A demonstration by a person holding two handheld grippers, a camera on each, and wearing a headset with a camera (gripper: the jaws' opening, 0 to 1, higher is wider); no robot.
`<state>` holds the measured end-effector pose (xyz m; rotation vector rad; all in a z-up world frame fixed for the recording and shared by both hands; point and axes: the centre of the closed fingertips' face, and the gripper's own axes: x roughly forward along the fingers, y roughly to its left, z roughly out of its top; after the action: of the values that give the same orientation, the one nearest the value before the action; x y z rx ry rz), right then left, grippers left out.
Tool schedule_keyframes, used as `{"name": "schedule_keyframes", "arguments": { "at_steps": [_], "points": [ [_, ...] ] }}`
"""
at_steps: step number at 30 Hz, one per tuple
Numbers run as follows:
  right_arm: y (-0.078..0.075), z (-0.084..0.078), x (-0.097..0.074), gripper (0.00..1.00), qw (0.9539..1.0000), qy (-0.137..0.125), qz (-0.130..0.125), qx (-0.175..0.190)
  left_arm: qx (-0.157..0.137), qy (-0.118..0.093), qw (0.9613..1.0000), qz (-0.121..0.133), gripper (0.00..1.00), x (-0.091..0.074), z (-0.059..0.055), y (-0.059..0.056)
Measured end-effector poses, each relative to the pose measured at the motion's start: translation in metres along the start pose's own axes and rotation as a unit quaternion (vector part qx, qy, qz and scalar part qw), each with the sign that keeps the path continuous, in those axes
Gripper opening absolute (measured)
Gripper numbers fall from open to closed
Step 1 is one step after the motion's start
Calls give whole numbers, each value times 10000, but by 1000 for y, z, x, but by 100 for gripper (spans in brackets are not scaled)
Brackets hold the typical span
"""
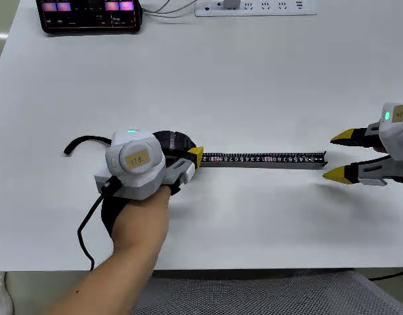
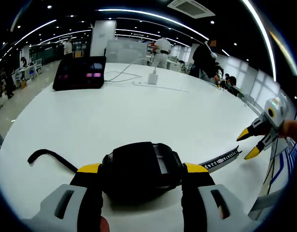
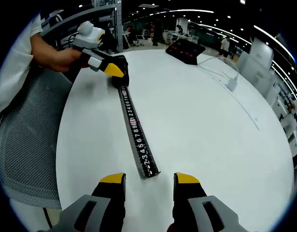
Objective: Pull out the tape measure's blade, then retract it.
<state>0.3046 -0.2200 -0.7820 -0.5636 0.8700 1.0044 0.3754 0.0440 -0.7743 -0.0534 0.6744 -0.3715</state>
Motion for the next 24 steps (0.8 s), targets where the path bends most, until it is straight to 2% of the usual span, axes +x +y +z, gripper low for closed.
{"name": "schedule_keyframes", "arguments": {
  "at_steps": [7, 15, 24],
  "points": [
    [2, -5, 5, 28, 9995, 198, 207, -161, -9, 108, 9999, -61, 61, -1, -1, 0],
    [0, -2, 13, 24, 9984, 268, 341, -352, 11, 159, 9998, -81, 61, -1, -1, 0],
    [1, -6, 20, 15, 9951, 470, 483, -717, 2, 217, 9997, -114, 61, 0, -1, 0]
  ]
}}
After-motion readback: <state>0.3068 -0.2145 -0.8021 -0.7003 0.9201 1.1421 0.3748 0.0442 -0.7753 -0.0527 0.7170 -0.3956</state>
